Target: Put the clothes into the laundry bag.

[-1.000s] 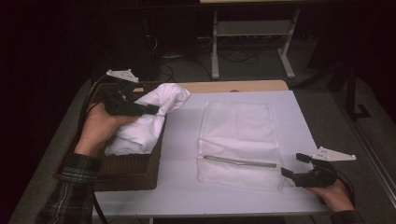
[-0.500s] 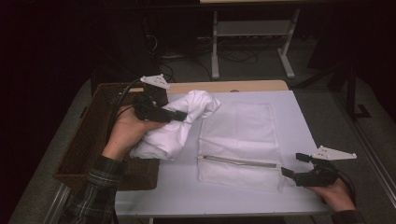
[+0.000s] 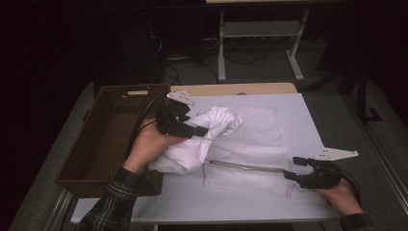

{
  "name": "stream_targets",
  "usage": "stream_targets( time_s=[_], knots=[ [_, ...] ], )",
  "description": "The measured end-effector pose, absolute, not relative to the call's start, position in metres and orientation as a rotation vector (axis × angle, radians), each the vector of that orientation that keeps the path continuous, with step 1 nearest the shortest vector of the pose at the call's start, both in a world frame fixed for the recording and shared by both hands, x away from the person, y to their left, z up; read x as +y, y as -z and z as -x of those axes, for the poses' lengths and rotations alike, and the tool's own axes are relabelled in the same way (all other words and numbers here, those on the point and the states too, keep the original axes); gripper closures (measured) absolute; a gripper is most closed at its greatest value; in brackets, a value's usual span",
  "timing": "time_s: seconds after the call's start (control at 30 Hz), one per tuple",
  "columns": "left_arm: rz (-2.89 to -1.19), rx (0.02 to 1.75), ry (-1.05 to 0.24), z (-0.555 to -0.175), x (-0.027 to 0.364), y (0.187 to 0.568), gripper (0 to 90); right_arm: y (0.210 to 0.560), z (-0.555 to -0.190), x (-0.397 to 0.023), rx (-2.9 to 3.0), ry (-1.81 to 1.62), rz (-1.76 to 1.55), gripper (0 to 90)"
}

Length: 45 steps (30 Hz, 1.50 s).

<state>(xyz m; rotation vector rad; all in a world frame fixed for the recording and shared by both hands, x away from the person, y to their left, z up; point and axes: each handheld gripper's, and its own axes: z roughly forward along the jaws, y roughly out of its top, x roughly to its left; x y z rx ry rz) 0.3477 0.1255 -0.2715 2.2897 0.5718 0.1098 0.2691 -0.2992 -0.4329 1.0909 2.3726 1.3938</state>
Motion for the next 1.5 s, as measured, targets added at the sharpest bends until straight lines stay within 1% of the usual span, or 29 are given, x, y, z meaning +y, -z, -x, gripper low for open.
stream_targets(
  time_s=[0.03, 0.23, 0.27, 0.33, 0.37, 0.4, 0.43, 0.5, 0.53, 0.57, 0.93, 1.43, 1.5],
  knots=[
    [-2.292, 0.563, -0.104, -0.347, 0.123, 0.273, 64.8, 0.432, -0.271, -0.293, 2.416, -1.411, -1.050, 38.8],
    [-2.306, 0.540, -0.088, -0.342, 0.110, 0.282, 64.9, 0.431, -0.275, -0.278, 2.470, -1.423, -0.994, 41.9],
    [-2.308, 0.538, -0.087, -0.341, 0.108, 0.283, 64.8, 0.430, -0.278, -0.271, 2.483, -1.439, -0.969, 45.2],
    [-2.309, 0.535, -0.083, -0.338, 0.104, 0.286, 64.8, 0.429, -0.280, -0.265, 2.489, -1.451, -0.951, 48.8],
    [-2.309, 0.535, -0.083, -0.338, 0.104, 0.286, 64.9, 0.429, -0.280, -0.265, 2.489, -1.451, -0.951, 48.8],
    [-2.316, 0.531, -0.080, -0.336, 0.101, 0.289, 64.9, 0.428, -0.281, -0.261, 2.499, -1.463, -0.935, 50.8],
    [-2.319, 0.526, -0.070, -0.334, 0.098, 0.293, 64.8, 0.426, -0.286, -0.253, 2.518, -1.480, -0.902, 54.7],
    [-2.322, 0.523, -0.066, -0.334, 0.097, 0.295, 64.8, 0.426, -0.288, -0.249, 2.527, -1.489, -0.887, 55.6],
    [-2.326, 0.523, -0.061, -0.332, 0.094, 0.300, 64.8, 0.425, -0.292, -0.240, 2.543, -1.495, -0.856, 59.1],
    [-2.326, 0.524, -0.058, -0.331, 0.093, 0.302, 64.9, 0.425, -0.293, -0.237, 2.550, -1.500, -0.843, 59.8],
    [-2.319, 0.545, -0.053, -0.325, 0.096, 0.310, 64.9, 0.430, -0.314, -0.203, 2.613, -1.470, -0.760, 61.4],
    [-2.322, 0.559, -0.025, -0.324, 0.093, 0.329, 64.8, 0.453, -0.329, -0.190, 2.678, -1.335, -0.775, 59.6],
    [-2.330, 0.559, -0.032, -0.323, 0.092, 0.330, 64.8, 0.455, -0.331, -0.190, 2.673, -1.324, -0.785, 61.5]
  ],
)
